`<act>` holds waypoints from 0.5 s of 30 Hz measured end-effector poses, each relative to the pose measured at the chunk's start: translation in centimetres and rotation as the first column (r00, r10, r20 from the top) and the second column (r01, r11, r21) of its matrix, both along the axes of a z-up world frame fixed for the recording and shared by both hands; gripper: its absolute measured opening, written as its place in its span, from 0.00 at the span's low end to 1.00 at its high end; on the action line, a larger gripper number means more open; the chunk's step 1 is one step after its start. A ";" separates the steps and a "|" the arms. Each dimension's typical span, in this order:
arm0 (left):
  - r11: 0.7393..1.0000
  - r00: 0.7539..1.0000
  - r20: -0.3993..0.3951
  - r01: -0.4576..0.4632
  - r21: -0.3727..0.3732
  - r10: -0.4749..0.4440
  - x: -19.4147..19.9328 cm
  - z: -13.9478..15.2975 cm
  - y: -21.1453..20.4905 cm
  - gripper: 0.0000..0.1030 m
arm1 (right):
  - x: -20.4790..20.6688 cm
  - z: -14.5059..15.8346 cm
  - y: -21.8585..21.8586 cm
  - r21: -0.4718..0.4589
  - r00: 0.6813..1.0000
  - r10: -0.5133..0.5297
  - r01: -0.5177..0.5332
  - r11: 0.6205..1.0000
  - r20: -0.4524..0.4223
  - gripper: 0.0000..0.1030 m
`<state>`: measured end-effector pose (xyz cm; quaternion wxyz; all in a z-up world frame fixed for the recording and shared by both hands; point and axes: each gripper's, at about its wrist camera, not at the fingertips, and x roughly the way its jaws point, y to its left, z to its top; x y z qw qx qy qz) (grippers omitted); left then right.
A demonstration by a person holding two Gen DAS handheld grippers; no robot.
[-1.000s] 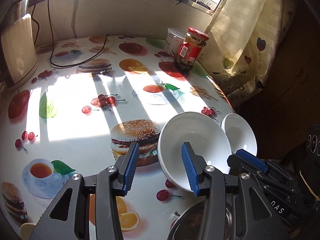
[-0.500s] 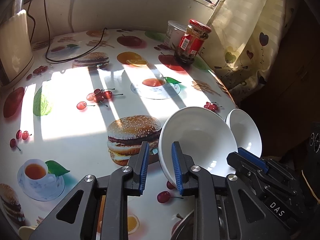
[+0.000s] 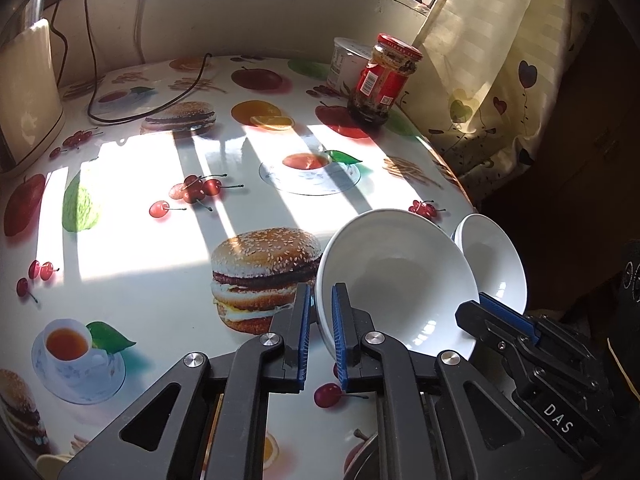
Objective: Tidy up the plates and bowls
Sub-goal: 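Close both tools on the rim of a striped white bowl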
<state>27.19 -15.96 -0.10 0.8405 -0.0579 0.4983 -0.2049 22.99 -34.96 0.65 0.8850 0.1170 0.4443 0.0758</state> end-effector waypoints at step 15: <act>1.000 1.000 0.001 -0.002 0.003 0.002 -0.1 0.0 -0.1 0.09 | 0.2 0.2 -0.1 -0.006 1.000 0.000 0.000 1.000 0.008 0.14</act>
